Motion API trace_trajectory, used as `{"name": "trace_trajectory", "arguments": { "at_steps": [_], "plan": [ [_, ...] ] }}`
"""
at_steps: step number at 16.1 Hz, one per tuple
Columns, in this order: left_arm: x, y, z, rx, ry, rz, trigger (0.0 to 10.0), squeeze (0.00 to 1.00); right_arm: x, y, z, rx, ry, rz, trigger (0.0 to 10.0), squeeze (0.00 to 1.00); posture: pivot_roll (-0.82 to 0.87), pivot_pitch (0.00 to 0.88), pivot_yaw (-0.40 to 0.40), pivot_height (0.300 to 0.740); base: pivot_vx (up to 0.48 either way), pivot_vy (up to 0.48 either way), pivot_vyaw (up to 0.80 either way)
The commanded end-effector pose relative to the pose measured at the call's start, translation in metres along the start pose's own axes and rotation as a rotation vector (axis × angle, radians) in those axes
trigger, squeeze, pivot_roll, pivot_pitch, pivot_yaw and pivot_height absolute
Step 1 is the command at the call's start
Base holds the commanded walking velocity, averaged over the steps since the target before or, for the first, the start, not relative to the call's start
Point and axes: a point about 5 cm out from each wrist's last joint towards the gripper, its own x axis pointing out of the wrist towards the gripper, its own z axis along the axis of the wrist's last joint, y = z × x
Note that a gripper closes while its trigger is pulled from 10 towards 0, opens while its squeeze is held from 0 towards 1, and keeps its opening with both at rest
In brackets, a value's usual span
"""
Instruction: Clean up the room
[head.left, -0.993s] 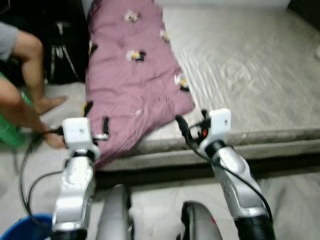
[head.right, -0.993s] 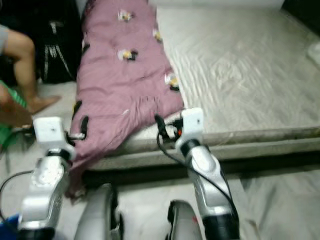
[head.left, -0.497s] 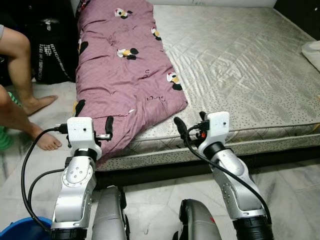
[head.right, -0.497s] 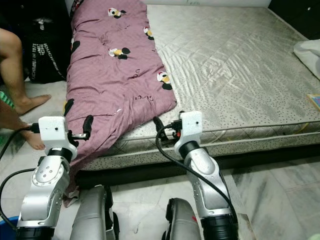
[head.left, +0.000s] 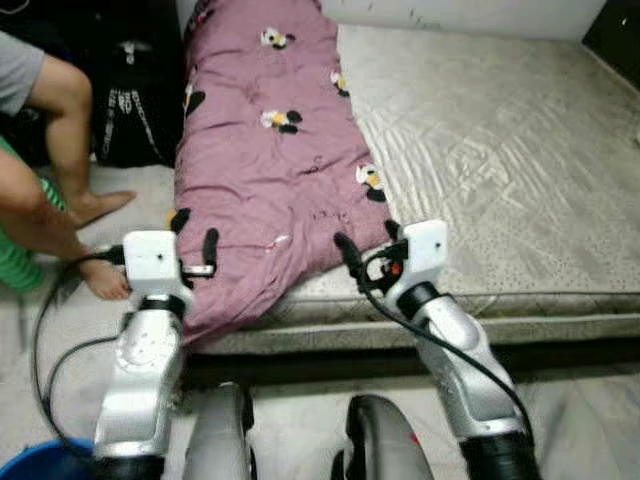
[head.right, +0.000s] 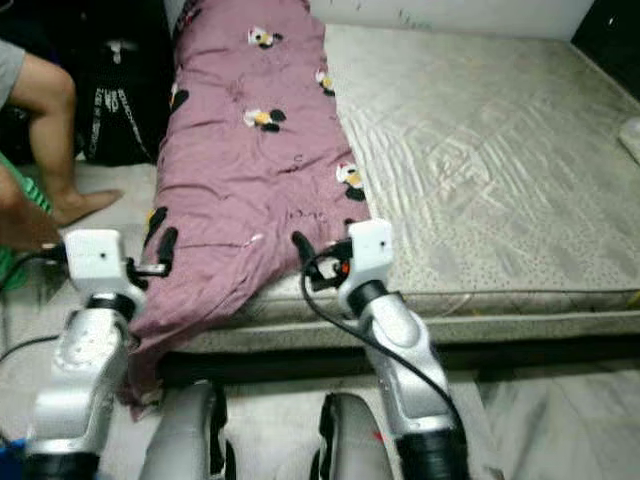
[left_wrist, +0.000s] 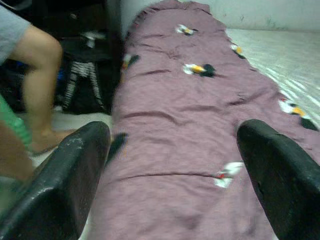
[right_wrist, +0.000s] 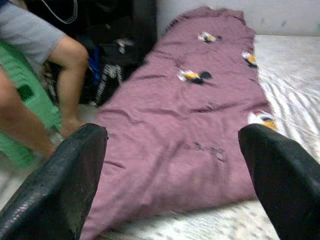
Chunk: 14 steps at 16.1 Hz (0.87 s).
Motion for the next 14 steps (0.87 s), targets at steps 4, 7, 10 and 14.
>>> {"name": "trace_trajectory", "arguments": {
  "at_steps": [4,7,10,14],
  "plan": [
    [0.0007,-0.0004,0.0015,0.006,-0.005,-0.01,10.0,0.0,-0.0003,-0.0037,0.0019,0.0,-0.003,-0.018,10.0,0.0,-0.02,0.099,-0.072,0.627,0.375,0.0,0.0],
    [0.0007,-0.0004,0.0015,0.006,-0.005,-0.01,10.0,0.0,-0.0003,-0.0037,0.0019,0.0,-0.003,-0.018,10.0,0.0,-0.02,0.099,-0.072,0.627,0.375,0.0,0.0],
    [0.0007,-0.0004,0.0015,0.006,-0.005,-0.01,10.0,0.0,-0.0003,-0.0037,0.0019,0.0,-0.003,-0.018,10.0,0.0,-0.02,0.099,-0.072,0.627,0.375,0.0,0.0],
    [0.0007,-0.0004,0.0015,0.006,-0.005,-0.01,10.0,0.0,-0.0003,-0.0037,0.0019,0.0,-0.003,-0.018,10.0,0.0,-0.02,0.099,-0.072,0.627,0.375,0.0,0.0]
  ]
}}
